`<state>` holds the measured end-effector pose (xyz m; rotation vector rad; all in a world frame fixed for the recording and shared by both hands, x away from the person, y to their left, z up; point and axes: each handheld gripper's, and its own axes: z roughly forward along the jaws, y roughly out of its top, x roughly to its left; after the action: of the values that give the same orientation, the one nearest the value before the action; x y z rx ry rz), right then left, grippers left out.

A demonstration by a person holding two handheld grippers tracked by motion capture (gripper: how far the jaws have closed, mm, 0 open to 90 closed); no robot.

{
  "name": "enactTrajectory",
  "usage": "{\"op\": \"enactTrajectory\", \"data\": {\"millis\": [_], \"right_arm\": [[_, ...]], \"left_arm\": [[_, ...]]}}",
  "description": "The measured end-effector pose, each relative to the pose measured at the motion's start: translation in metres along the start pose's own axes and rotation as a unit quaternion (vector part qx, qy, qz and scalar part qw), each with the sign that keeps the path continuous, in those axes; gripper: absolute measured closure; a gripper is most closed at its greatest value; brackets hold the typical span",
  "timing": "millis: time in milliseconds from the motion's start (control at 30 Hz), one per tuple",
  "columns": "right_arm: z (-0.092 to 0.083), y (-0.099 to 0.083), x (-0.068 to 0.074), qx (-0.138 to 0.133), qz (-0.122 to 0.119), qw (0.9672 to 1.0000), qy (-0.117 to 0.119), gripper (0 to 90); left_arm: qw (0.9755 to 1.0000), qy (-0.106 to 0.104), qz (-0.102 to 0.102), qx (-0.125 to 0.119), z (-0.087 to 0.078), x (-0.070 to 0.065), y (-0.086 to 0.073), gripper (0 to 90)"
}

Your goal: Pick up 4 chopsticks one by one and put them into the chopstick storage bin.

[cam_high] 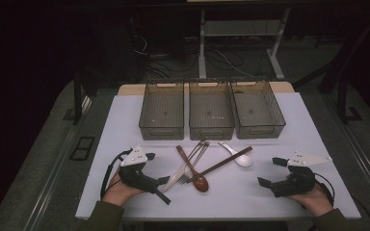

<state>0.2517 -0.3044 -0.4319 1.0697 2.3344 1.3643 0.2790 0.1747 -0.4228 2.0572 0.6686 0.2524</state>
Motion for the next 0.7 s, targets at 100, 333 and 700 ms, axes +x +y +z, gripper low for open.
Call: {"op": "enactTrajectory", "data": {"millis": [100,333,700], "right_arm": [[0.0,0.0,0.0,0.0,-0.001,1.0,0.001,2.5],[0.0,0.0,-0.001,0.0,0.002,1.0,0.0,2.5],[0.001,0.0,-0.001,0.002,0.004,1.0,0.004,2.5]], "left_arm": [[1.0,0.0,0.003,0.004,0.0,0.0,0.0,4.0],[0.9998,0.003,0.001,0.018,0.0,0.001,-0.001,13.5],[0.9979,0.048,-0.009,0.043,-0.011,0.018,-0.005,40.4]]}}
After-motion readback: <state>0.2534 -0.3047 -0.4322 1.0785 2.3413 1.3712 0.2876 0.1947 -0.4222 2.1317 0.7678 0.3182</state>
